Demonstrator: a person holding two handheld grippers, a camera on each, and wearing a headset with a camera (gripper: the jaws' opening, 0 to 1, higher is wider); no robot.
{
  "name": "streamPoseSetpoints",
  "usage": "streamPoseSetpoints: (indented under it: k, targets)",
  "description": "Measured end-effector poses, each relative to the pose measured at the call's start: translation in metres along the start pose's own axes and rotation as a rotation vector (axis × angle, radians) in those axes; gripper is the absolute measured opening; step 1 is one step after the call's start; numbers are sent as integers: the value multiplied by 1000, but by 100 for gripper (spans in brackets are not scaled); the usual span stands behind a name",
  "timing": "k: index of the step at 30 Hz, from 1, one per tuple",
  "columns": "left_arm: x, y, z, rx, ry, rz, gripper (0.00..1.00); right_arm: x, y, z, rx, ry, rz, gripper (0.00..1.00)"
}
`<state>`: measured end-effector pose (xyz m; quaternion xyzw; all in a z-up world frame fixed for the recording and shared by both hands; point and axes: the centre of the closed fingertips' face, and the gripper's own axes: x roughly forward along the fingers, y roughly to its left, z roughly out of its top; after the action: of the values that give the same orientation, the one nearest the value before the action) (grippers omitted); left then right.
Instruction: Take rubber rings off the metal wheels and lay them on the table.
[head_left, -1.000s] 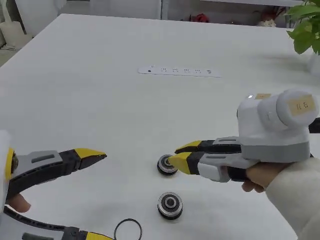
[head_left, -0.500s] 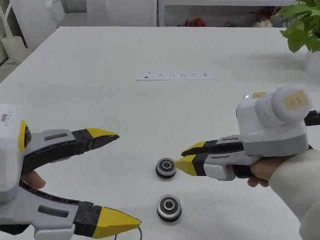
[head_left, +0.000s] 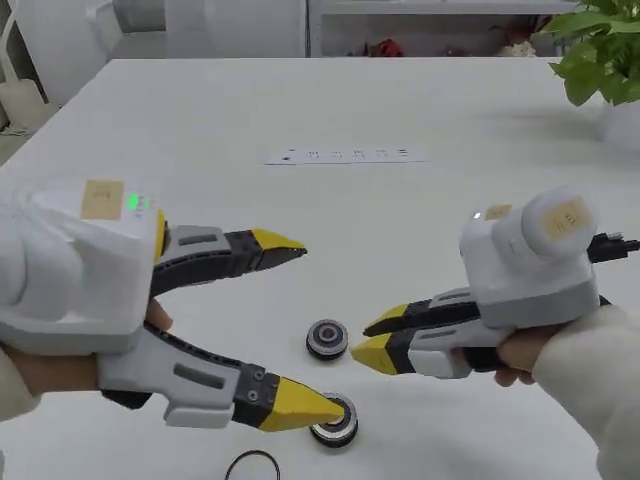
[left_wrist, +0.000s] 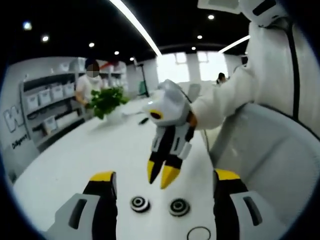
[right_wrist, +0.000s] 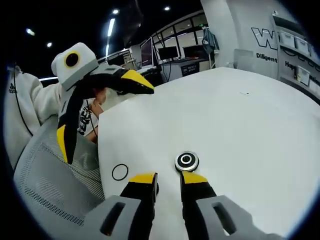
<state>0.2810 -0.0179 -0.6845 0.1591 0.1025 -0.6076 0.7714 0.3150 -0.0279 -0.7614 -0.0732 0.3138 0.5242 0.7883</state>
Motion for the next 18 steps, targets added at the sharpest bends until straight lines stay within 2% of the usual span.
streamPoseSetpoints:
  k: [6, 11, 15, 18]
  targets:
    - [6, -2, -19, -41, -10, 9, 77, 3, 5, -8, -20, 20, 37, 17]
    - [11, -5, -35, -63, -3, 21, 71, 9, 8, -25, -79, 83, 70, 18]
    - [14, -6, -44, -84, -2, 30, 68, 12, 16, -31, -113, 102, 110, 19]
    - [15, -6, -51, -81, 10, 35, 65, 13, 19, -38, -154, 136, 131, 19]
